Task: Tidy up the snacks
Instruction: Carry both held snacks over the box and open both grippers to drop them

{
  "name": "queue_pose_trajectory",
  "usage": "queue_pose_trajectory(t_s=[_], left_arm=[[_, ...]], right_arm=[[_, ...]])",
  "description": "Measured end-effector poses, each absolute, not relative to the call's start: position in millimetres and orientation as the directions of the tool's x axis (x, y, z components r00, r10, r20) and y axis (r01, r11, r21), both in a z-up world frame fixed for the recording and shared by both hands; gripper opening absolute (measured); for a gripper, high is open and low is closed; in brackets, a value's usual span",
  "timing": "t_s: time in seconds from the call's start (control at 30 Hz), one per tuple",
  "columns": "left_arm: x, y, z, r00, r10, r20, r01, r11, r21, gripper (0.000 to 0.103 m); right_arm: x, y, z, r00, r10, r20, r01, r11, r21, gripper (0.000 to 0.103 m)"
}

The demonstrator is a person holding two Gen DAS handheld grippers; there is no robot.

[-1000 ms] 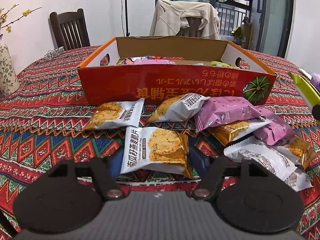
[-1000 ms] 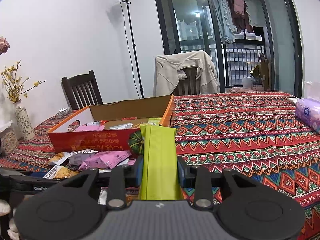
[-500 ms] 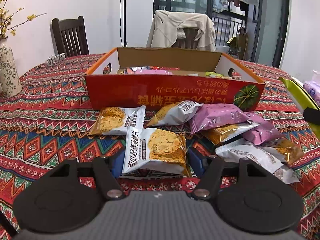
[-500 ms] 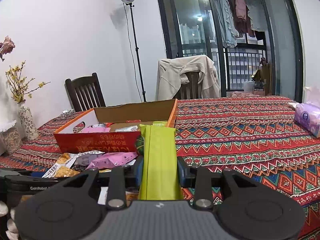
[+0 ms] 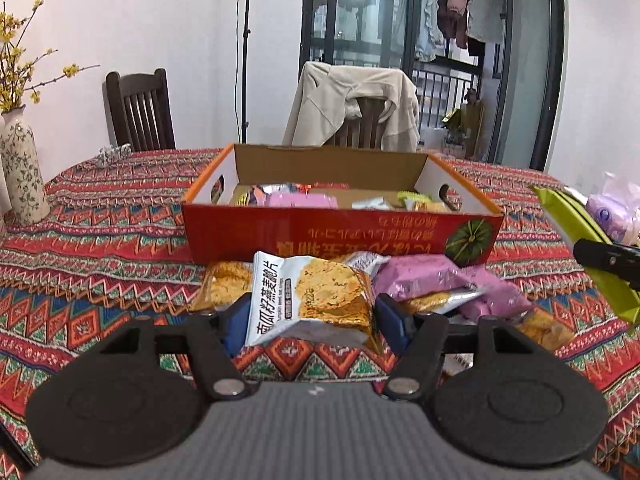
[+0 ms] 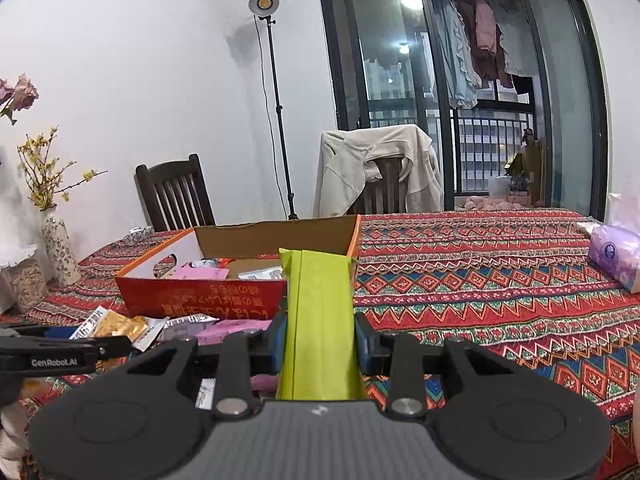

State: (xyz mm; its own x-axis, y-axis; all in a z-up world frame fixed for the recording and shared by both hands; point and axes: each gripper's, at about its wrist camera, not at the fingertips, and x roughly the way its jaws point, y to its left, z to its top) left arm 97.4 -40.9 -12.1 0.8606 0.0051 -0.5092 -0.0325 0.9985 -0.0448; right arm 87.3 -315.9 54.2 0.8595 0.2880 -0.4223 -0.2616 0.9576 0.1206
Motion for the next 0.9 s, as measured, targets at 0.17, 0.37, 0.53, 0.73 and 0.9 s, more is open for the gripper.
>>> queue_pose_trajectory(t_s=[0.17,0.37,0.53,0.73,0.9], left_arm=[[103.0,-38.7,-0.7,0.876,-0.007,-0.481,-0.024,0.998,-0.059,0.066],[120.3,-37.2,16.8,0.902,-0.012,-0.432,-0.019,0.998,-0.067,0.066],[140.2,-39.7,31.7,0.921,-0.023,-0.389,-0.004,0.998,-0.068,0.066],[170.5,-42.1,43.5,0.933,-0.035,-0.358,0.011,0.998,-0.069,0.066],[197.0,-40.1,52.0,0.939,-0.022,-0.343,-0.004,0.997,-0.076,0.066]], right_arm=[[97.7,-311.9,61.3,0.866,0.292,-0.405,-0.270,0.956,0.113,0.033],[121.0,-299.8,70.7,0.873,0.303,-0.382,-0.290,0.953,0.093,0.033],[144.4,-283.3,80.7,0.876,0.314,-0.366,-0.311,0.948,0.068,0.033],[171.7,-263.3,95.3,0.884,0.325,-0.337,-0.333,0.942,0.036,0.033],[201.1,-250.3,107.4,0.891,0.325,-0.317,-0.333,0.942,0.029,0.033]])
